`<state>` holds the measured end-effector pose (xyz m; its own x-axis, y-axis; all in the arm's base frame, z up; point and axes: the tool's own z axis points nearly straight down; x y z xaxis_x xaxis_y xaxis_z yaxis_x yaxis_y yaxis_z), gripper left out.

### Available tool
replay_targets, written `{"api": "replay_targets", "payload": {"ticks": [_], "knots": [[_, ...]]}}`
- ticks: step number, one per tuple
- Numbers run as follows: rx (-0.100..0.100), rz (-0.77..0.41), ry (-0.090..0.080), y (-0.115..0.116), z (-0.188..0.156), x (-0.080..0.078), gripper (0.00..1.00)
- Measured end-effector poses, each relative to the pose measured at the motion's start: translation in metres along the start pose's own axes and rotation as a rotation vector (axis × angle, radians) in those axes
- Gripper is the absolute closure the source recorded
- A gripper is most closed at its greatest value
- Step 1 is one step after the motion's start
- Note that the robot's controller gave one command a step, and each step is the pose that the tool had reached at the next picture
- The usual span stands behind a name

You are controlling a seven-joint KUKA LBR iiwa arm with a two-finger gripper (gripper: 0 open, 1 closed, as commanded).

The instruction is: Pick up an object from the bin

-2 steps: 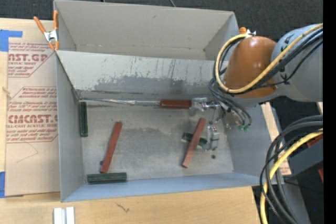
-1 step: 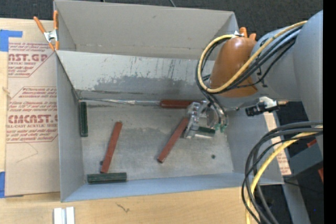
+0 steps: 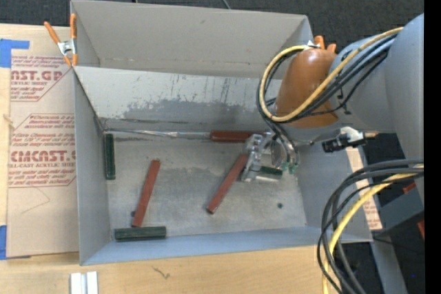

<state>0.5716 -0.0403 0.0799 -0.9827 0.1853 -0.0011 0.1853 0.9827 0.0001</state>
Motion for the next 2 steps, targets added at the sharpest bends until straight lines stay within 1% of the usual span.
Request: {"api": "replay_targets", "payload": {"ticks": [1,2], "knots": [[-0.002,0.104,0.001,-0.004,0.001,-0.005,1.0],[-0.003,0.215,-0.004,-0.025,0.003,-0.001,1.0]]}}
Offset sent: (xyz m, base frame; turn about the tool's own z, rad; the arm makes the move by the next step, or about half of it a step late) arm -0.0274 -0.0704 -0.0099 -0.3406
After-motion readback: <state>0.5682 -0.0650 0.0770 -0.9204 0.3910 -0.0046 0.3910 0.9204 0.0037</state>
